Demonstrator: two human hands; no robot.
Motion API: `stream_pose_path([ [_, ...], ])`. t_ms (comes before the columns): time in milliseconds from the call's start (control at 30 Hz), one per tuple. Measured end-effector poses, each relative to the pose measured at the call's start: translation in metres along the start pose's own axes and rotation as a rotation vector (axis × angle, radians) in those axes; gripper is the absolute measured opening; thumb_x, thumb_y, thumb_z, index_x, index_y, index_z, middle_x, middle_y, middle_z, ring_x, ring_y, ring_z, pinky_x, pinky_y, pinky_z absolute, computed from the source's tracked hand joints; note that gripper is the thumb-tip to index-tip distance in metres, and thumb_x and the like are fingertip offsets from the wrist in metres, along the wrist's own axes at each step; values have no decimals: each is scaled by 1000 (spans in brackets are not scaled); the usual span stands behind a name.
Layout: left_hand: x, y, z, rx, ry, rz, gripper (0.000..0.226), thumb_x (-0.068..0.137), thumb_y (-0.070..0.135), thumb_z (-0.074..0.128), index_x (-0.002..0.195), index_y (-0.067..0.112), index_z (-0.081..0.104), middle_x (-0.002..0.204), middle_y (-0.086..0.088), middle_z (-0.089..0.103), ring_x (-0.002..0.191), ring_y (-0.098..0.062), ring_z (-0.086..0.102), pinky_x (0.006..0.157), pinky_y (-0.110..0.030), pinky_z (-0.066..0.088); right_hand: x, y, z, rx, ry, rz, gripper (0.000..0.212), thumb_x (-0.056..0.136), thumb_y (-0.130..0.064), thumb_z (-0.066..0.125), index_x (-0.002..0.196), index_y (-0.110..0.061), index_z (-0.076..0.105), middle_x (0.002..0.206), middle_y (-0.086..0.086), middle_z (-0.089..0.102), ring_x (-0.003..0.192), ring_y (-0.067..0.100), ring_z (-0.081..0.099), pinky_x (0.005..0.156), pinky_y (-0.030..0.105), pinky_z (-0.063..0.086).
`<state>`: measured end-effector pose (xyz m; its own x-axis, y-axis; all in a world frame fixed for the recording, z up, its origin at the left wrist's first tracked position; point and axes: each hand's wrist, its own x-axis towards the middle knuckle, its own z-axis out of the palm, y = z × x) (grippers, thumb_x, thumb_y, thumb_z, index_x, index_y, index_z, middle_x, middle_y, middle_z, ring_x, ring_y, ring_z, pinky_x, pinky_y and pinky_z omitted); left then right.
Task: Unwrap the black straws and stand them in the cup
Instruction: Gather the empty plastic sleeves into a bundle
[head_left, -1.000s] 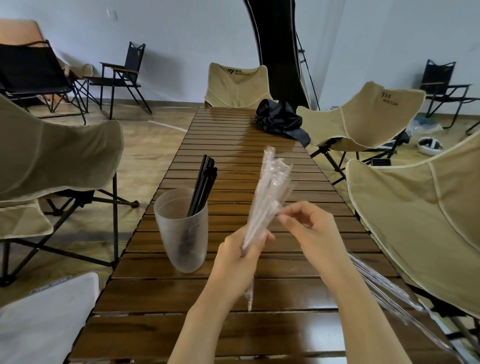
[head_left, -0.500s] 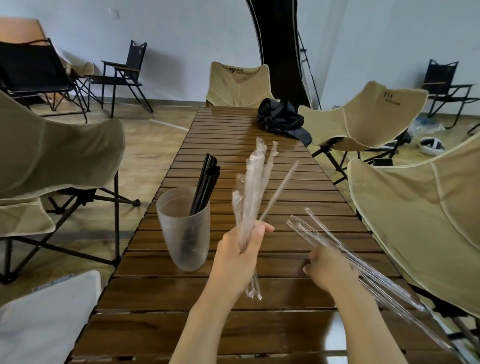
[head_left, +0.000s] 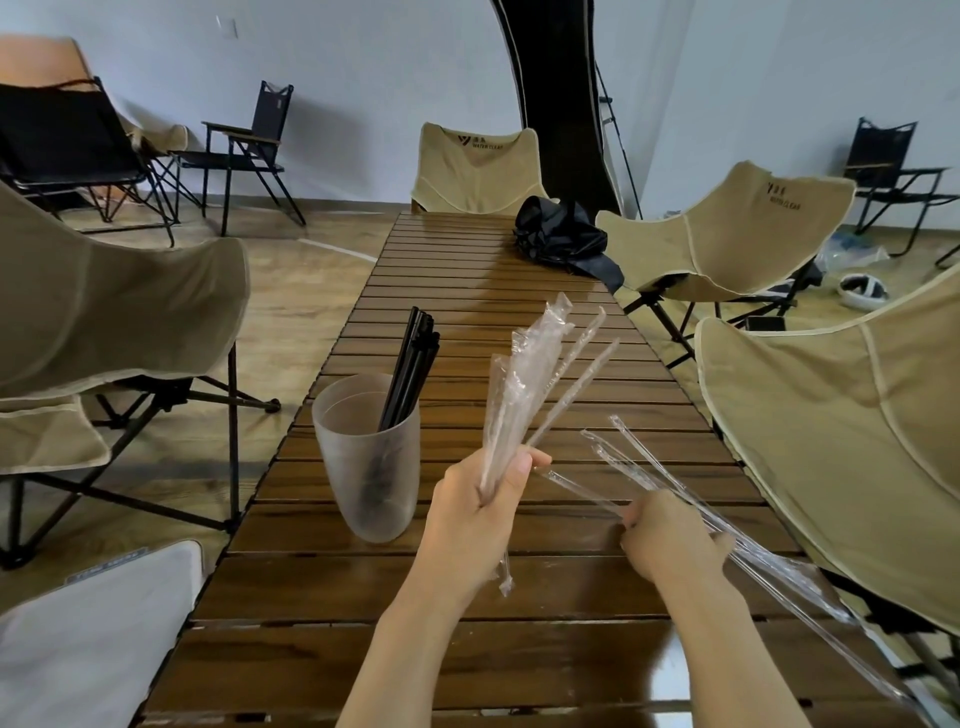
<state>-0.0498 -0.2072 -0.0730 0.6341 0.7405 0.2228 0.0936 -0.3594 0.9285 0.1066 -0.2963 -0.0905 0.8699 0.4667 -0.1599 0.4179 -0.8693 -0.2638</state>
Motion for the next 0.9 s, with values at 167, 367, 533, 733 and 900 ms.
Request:
stream_pose_path([
  [167,-1,-2,1,4,-31,-20,20,95,34,47,102,32,66,45,14,49,41,-3,47,46,-18,43,2,-2,3,30,12,4,18,88,-12,55,93,-28,59,83,-4,56,88,22,52,103,47,23],
  [367,1,-4,2,-7,-22,-26,17,95,35,49,98,36,65,62,7,60,54,-10,58,60,-24,53,0,-5,3,92,-40,-34,31,87,-6,55,108,-29,55,101,-1,59,90,21,50,106,46,23],
  [533,2,-4,3,-29,-1,-31,16,94,37,49,94,41,64,84,-4,68,83,-12,62,65,-3,45,-7,-8,3,115,-57,-40,35,88,1,52,111,-24,57,117,6,57,104,27,56,103,46,29],
  [733,3,-5,3,-69,14,-31,15,94,37,50,95,40,65,85,-2,68,84,-14,61,62,-1,44,-13,-11,2,239,26,-41,38,89,4,52,124,-10,47,128,18,41,110,40,53,90,42,45],
  [900,3,-6,4,-69,8,-24,14,94,35,50,97,38,64,87,-7,68,85,-11,60,63,0,43,-14,-11,0,219,45,41,35,88,-1,55,121,-8,46,118,18,51,102,37,57,88,41,48],
])
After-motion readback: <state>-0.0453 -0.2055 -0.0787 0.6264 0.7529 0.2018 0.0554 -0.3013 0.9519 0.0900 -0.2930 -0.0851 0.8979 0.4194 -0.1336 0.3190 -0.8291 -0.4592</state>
